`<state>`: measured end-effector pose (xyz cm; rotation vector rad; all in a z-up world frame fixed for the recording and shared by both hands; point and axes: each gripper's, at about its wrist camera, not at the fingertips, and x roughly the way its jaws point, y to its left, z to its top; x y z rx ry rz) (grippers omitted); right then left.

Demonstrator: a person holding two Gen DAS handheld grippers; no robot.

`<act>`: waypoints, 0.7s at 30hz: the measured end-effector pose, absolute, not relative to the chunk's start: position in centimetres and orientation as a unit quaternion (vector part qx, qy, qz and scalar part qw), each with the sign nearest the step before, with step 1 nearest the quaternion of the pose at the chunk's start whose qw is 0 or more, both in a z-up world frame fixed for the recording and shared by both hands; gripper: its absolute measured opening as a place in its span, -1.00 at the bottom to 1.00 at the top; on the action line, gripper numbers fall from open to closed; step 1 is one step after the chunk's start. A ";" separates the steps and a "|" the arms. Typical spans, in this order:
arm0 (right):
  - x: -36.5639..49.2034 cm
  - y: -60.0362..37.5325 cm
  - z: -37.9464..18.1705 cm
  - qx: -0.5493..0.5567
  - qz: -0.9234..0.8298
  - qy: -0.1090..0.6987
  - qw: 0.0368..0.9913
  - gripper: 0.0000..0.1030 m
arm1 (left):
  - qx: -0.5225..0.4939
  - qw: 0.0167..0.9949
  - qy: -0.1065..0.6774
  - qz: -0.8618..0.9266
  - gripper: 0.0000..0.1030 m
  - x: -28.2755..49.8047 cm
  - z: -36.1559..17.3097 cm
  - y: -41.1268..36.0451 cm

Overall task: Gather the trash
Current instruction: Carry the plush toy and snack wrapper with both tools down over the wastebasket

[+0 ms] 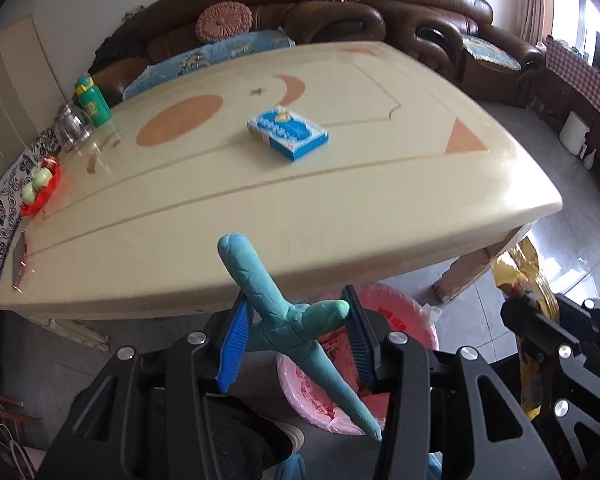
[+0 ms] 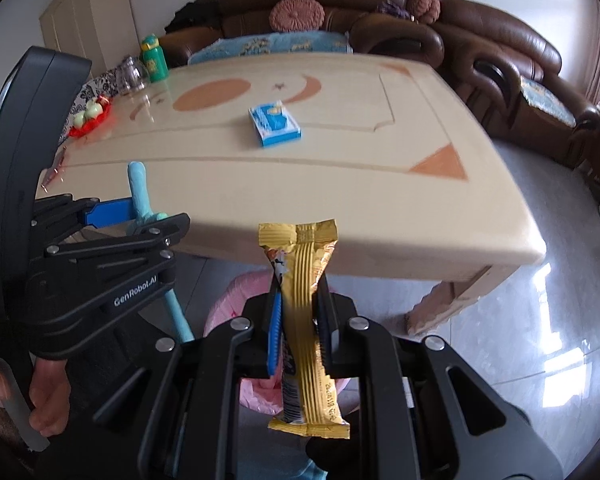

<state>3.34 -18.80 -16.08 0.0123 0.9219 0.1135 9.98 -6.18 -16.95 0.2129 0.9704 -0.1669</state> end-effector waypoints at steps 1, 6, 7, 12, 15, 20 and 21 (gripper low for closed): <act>3.4 -18.9 -16.6 0.008 0.054 0.449 0.892 -0.69 | 0.100 0.874 0.468 -0.081 -0.14 10.1 -17.4 -6.1; 3.7 -18.9 -19.2 0.014 0.051 0.473 0.880 -0.69 | 0.086 0.864 0.487 -0.094 -0.14 10.9 -20.1 -5.6; 3.8 -18.8 -19.9 0.012 0.048 0.477 0.877 -0.69 | 0.083 0.861 0.492 -0.099 -0.14 11.1 -20.8 -5.4; 4.2 -19.1 -22.8 0.033 0.050 0.502 0.863 -0.69 | 0.085 0.855 0.500 -0.106 -0.14 11.2 -23.0 -5.2; 4.6 -19.3 -24.9 0.043 0.051 0.518 0.853 -0.69 | 0.078 0.852 0.505 -0.114 -0.14 11.3 -24.3 -5.2; 5.2 -19.4 -27.2 0.046 0.053 0.536 0.841 -0.69 | 0.080 0.841 0.518 -0.134 -0.17 11.1 -26.4 -5.7; 5.3 -19.5 -27.8 0.047 0.053 0.541 0.838 -0.69 | 0.080 0.836 0.525 -0.139 -0.17 11.2 -26.9 -5.8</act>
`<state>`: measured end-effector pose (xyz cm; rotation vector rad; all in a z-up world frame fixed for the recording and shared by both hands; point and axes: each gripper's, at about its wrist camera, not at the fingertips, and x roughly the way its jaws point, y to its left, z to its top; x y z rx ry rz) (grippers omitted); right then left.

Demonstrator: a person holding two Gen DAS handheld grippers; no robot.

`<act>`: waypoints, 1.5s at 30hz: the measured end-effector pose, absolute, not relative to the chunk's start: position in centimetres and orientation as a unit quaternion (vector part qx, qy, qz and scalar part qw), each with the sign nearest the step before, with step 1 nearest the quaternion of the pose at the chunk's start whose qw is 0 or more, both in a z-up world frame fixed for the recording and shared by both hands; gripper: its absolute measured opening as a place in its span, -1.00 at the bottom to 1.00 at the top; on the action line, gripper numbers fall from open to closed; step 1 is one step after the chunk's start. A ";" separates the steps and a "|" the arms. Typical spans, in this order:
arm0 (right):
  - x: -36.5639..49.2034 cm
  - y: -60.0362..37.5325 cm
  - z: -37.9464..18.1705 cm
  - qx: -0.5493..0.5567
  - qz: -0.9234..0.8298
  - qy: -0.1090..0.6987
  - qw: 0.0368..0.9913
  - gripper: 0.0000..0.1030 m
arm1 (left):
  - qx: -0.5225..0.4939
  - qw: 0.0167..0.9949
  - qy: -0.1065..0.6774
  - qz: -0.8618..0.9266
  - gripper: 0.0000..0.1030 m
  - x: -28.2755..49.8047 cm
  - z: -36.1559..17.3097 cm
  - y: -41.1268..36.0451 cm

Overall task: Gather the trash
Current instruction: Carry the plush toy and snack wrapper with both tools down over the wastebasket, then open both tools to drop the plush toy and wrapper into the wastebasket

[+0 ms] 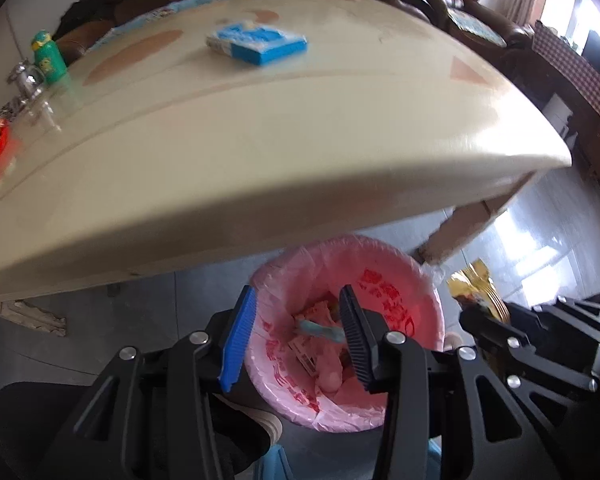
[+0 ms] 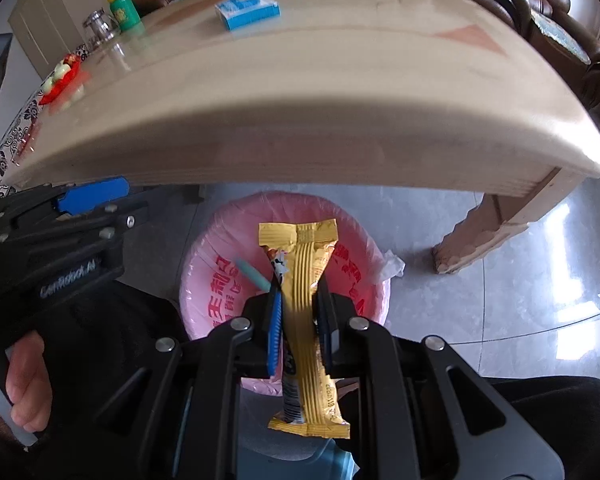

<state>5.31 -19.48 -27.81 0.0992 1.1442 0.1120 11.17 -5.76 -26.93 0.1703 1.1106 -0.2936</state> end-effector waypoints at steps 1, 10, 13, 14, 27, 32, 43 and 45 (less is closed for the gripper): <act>5.4 -19.5 -28.2 0.048 0.054 0.544 0.836 -0.69 | 0.079 0.833 0.529 -0.141 -0.17 11.2 -27.3 -5.7; 7.5 -18.3 -33.8 0.051 0.074 0.593 0.801 -0.62 | 0.082 0.802 0.578 -0.129 -0.16 12.3 -32.4 -5.3; 8.0 -17.7 -34.5 0.038 0.077 0.600 0.796 -0.41 | 0.091 0.799 0.581 -0.122 -0.13 12.6 -33.2 -5.1; 8.1 -17.5 -34.7 0.036 0.077 0.602 0.794 -0.24 | 0.091 0.798 0.583 -0.120 -0.10 12.7 -33.3 -5.1; 9.0 -17.5 -35.3 0.044 0.080 0.605 0.791 -0.11 | 0.088 0.802 0.583 -0.099 0.18 13.1 -33.5 -3.8; 8.8 -17.4 -34.0 0.045 0.080 0.591 0.801 0.04 | 0.092 0.812 0.569 -0.092 0.27 12.9 -32.5 -3.7; 7.2 -17.7 -26.7 0.046 0.074 0.530 0.844 0.07 | 0.092 0.848 0.515 -0.081 0.31 11.5 -25.3 -2.8; 6.9 -18.0 -24.5 0.052 0.080 0.514 0.852 0.09 | 0.088 0.856 0.502 -0.080 0.36 11.2 -23.5 -2.5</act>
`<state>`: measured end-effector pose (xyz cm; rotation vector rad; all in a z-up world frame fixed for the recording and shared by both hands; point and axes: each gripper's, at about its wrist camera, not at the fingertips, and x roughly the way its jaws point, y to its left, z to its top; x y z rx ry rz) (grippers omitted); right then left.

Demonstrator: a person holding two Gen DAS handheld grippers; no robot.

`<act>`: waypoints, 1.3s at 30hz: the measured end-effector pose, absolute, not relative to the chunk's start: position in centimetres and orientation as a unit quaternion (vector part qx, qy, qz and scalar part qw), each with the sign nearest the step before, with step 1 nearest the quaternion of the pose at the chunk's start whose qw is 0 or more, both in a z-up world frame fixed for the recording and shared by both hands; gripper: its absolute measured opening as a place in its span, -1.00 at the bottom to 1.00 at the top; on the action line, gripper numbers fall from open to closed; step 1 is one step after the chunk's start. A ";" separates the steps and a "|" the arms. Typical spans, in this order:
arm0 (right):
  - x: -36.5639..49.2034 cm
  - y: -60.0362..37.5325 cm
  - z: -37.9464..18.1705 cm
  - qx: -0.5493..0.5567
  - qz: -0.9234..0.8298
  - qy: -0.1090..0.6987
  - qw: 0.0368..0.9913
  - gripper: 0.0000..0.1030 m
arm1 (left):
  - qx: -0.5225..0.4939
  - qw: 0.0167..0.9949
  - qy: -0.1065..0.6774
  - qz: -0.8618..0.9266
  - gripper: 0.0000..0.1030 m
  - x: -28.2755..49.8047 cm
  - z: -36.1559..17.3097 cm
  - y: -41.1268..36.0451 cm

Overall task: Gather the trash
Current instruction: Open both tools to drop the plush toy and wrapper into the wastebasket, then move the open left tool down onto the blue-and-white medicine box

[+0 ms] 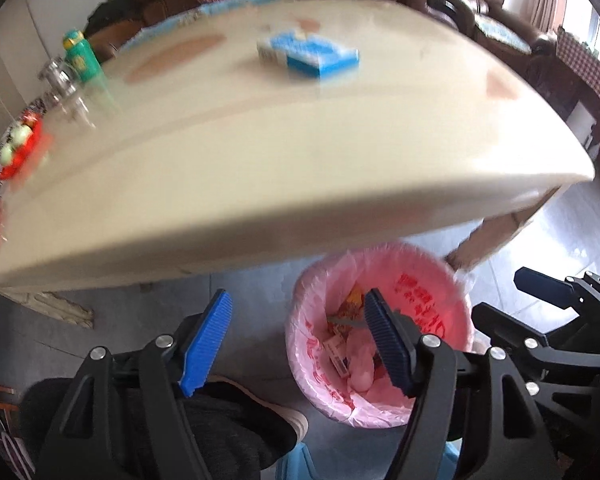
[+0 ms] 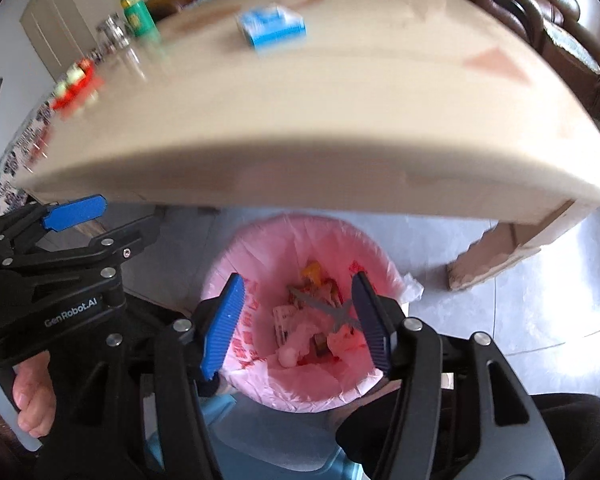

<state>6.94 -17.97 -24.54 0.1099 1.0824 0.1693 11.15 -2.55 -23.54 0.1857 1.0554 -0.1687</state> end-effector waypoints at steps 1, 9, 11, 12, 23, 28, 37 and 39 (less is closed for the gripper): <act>6.8 -18.0 -23.7 0.053 0.082 0.508 0.856 0.11 | 0.084 0.861 0.494 -0.086 0.39 11.0 -22.2 -2.4; 6.7 -18.7 -14.8 0.040 0.096 0.425 0.899 0.33 | 0.085 0.872 0.470 -0.106 0.51 12.3 -14.1 -1.5; 7.0 -18.6 -13.2 0.030 0.100 0.409 0.907 0.35 | 0.084 0.868 0.479 -0.101 0.52 13.5 -12.4 -1.5; 7.0 -18.3 -12.7 0.025 0.099 0.402 0.910 0.36 | 0.078 0.865 0.485 -0.103 0.52 14.2 -11.5 -1.3; 9.5 -17.3 -7.0 -0.015 0.125 0.349 0.929 0.48 | 0.070 0.868 0.483 -0.091 0.65 20.3 -4.7 -1.5; 10.6 -16.9 -5.6 -0.022 0.134 0.334 0.933 0.50 | 0.073 0.869 0.482 -0.087 0.65 21.6 -4.1 -1.7; 14.1 -16.5 -6.2 -0.017 0.146 0.334 0.931 0.52 | 0.058 0.847 0.520 -0.089 0.65 25.9 -6.2 -1.6; 15.2 -16.6 -6.9 -0.011 0.149 0.338 0.929 0.53 | 0.055 0.838 0.536 -0.090 0.65 27.4 -7.2 -1.8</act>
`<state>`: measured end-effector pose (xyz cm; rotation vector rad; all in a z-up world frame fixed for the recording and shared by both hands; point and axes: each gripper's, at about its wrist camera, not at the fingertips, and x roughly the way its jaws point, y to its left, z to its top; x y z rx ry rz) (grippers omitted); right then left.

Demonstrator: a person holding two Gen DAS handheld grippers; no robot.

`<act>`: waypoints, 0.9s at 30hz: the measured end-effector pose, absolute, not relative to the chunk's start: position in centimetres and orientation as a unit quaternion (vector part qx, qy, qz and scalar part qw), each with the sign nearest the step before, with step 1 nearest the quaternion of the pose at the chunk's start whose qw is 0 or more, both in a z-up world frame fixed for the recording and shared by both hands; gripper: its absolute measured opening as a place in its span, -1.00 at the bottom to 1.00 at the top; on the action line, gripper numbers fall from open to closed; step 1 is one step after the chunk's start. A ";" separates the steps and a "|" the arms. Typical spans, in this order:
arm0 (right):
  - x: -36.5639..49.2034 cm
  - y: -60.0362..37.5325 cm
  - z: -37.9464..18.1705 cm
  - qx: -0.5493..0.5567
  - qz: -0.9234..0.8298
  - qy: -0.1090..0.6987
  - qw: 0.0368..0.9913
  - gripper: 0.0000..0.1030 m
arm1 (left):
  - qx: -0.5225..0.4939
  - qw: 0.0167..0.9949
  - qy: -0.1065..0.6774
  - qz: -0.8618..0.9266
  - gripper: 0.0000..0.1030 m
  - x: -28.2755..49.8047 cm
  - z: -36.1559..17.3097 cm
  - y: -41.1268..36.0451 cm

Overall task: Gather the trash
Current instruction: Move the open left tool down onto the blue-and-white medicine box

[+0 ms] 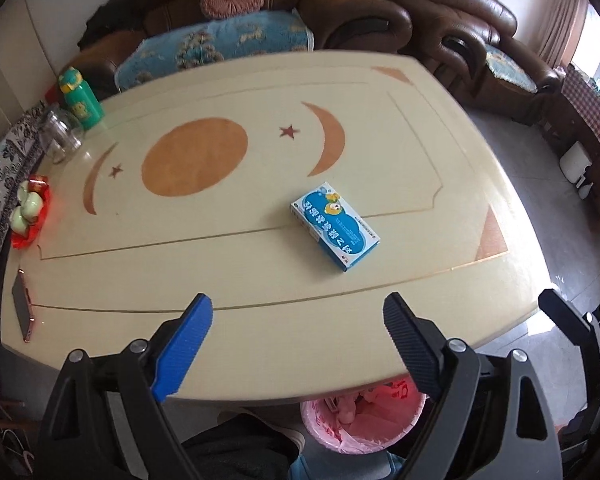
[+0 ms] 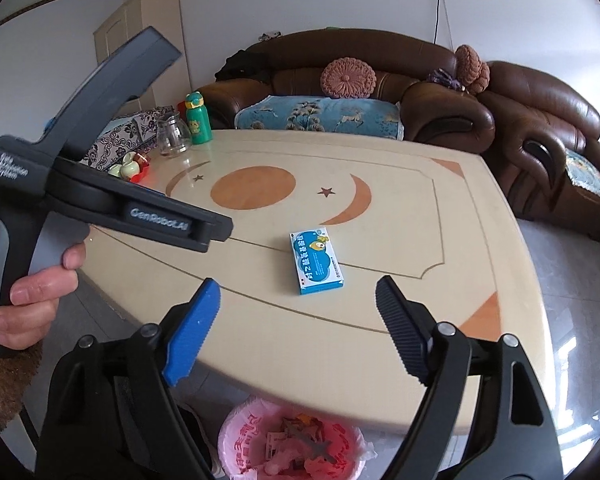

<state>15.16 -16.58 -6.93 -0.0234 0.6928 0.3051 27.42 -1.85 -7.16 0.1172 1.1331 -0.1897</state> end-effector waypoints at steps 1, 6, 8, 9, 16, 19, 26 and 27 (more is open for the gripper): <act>15.9 -16.6 -7.4 -0.010 0.150 0.342 0.928 0.53 | 0.053 0.833 0.542 -0.093 0.65 28.2 -7.6 -2.0; 19.1 -16.3 -10.2 -0.008 0.159 0.367 0.917 0.53 | 0.058 0.815 0.569 -0.093 0.65 32.1 -10.1 -3.0; 20.4 -16.1 -11.4 -0.007 0.159 0.379 0.911 0.53 | 0.060 0.804 0.584 -0.093 0.65 33.8 -11.5 -3.5; 20.9 -15.9 -11.9 -0.008 0.162 0.384 0.909 0.53 | 0.057 0.798 0.593 -0.091 0.65 34.6 -12.3 -3.7; 25.4 -15.5 -16.6 -0.002 0.183 0.425 0.887 0.53 | 0.032 0.758 0.646 -0.084 0.65 40.2 -17.2 -4.4; 26.8 -15.5 -17.9 0.002 0.184 0.433 0.883 0.53 | 0.014 0.742 0.663 -0.097 0.65 41.9 -18.6 -4.7; 28.8 -15.1 -20.4 -0.001 0.193 0.449 0.873 0.54 | -0.009 0.721 0.685 -0.106 0.65 43.7 -20.9 -5.1; 29.0 -15.1 -20.7 -0.002 0.195 0.450 0.871 0.53 | -0.011 0.720 0.686 -0.104 0.65 43.8 -21.0 -5.1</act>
